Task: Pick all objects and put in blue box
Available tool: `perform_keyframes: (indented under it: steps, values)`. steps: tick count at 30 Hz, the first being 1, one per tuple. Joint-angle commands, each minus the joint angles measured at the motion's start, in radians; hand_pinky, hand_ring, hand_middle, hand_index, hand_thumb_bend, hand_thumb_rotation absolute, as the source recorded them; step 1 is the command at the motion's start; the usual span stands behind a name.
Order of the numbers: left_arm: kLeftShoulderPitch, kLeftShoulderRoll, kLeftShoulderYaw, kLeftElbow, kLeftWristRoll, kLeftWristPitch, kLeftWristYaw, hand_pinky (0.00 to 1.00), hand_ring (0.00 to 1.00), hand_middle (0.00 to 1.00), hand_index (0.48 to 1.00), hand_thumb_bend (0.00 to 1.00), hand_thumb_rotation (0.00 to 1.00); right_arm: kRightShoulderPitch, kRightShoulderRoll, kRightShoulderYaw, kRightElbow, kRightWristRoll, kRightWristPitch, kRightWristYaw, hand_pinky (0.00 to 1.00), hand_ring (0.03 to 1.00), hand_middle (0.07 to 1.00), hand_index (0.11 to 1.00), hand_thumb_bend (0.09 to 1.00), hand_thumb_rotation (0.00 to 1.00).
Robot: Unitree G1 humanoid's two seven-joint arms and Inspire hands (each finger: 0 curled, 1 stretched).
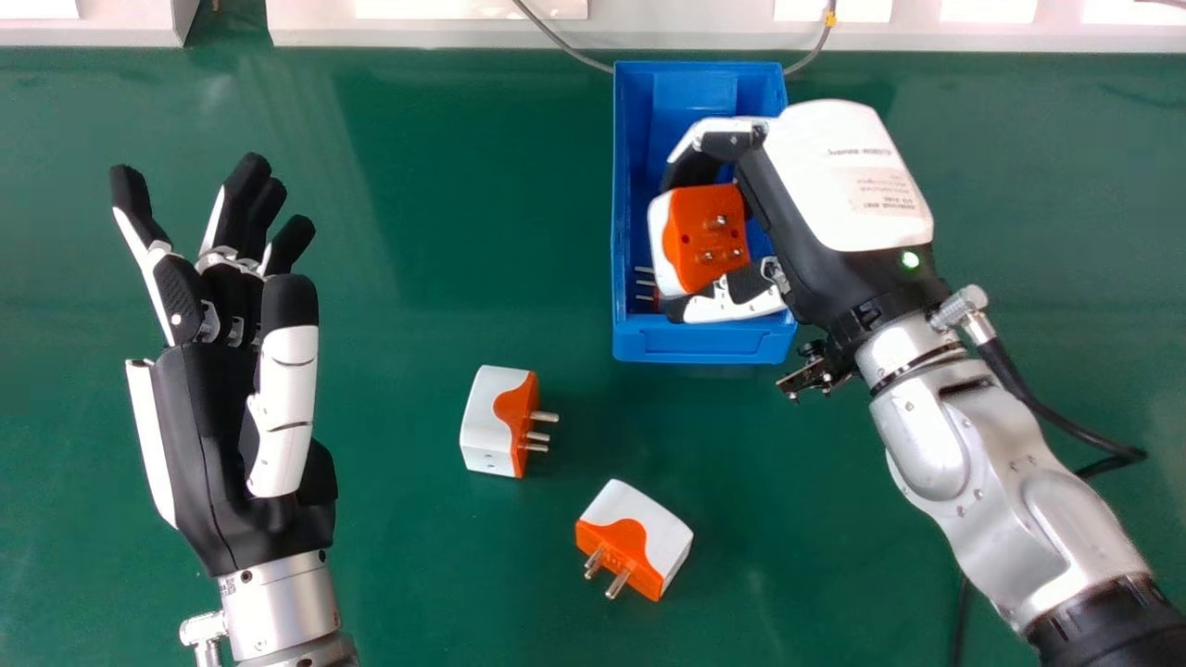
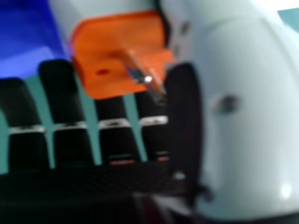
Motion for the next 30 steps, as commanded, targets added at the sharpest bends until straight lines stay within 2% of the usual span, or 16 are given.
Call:
perform_keyframes:
  steps: [1,5,8,11,13,14,15,16,18,21,25,27,30]
  values:
    - [0.000,-0.048,-0.001,-0.015,-0.002,-0.024,-0.005,0.86,0.89,0.88,0.876,0.69,0.60,-0.040,0.000,0.007,0.040,0.003,-0.028,-0.061,0.32,0.418,0.479,0.526,0.496,0.00]
    - [0.000,-0.047,0.002,-0.015,-0.004,-0.021,-0.009,0.87,0.89,0.88,0.877,0.69,0.60,-0.044,0.006,0.010,0.060,0.005,-0.008,-0.089,0.33,0.445,0.469,0.519,0.497,0.00]
    - [-0.001,-0.047,0.004,-0.009,0.003,-0.023,-0.007,0.87,0.89,0.88,0.878,0.68,0.60,-0.037,0.014,-0.002,0.049,0.016,0.009,-0.104,0.34,0.450,0.477,0.513,0.498,0.00]
    - [0.000,-0.048,0.003,-0.010,-0.001,-0.022,-0.009,0.87,0.89,0.88,0.877,0.68,0.60,-0.003,0.003,0.007,-0.055,-0.017,0.081,-0.059,0.35,0.453,0.494,0.510,0.497,0.00]
    - [0.001,-0.049,0.003,-0.011,0.002,-0.021,-0.007,0.87,0.89,0.88,0.877,0.68,0.60,0.026,-0.004,0.018,-0.132,-0.039,0.127,-0.027,0.35,0.455,0.506,0.508,0.497,0.00]
    - [0.002,-0.049,0.004,-0.010,0.006,-0.022,-0.004,0.87,0.89,0.88,0.876,0.69,0.60,0.039,-0.004,0.022,-0.160,-0.045,0.143,-0.018,0.49,0.625,0.672,0.635,0.662,0.03]
    - [0.001,-0.050,0.005,-0.010,0.010,-0.023,-0.002,0.86,0.89,0.88,0.874,0.69,0.60,0.050,-0.005,0.024,-0.184,-0.051,0.155,-0.011,0.68,0.809,0.832,0.776,0.828,0.08]
    - [0.002,-0.050,0.005,-0.010,0.010,-0.022,-0.001,0.86,0.89,0.88,0.872,0.69,0.60,0.059,-0.004,0.024,-0.204,-0.054,0.163,-0.008,0.79,0.902,0.915,0.858,0.913,0.11]
    - [0.002,-0.050,0.006,-0.010,0.012,-0.023,0.001,0.86,0.89,0.88,0.871,0.69,0.60,0.072,-0.003,0.022,-0.234,-0.055,0.168,-0.008,0.90,0.968,0.972,0.936,0.973,0.14]
    - [0.004,-0.052,0.005,-0.011,0.013,-0.023,0.002,0.86,0.89,0.88,0.872,0.69,0.61,0.084,-0.007,0.021,-0.263,-0.059,0.172,-0.014,0.97,0.992,0.993,0.982,0.994,0.17]
    - [0.007,-0.048,0.001,-0.013,0.007,-0.024,-0.005,0.86,0.89,0.88,0.877,0.68,0.61,0.098,-0.009,0.017,-0.296,-0.061,0.161,-0.042,1.00,1.000,1.000,0.999,1.000,0.19]
    - [0.008,-0.049,0.001,-0.013,0.004,-0.025,-0.007,0.86,0.89,0.88,0.876,0.68,0.60,0.107,-0.014,0.015,-0.313,-0.060,0.137,-0.070,0.99,1.000,1.000,1.000,1.000,0.20]
    - [0.013,-0.049,0.001,-0.017,0.008,-0.024,-0.006,0.87,0.89,0.88,0.876,0.68,0.61,0.124,-0.022,0.008,-0.334,-0.040,0.083,-0.102,0.94,1.000,1.000,1.000,1.000,0.20]
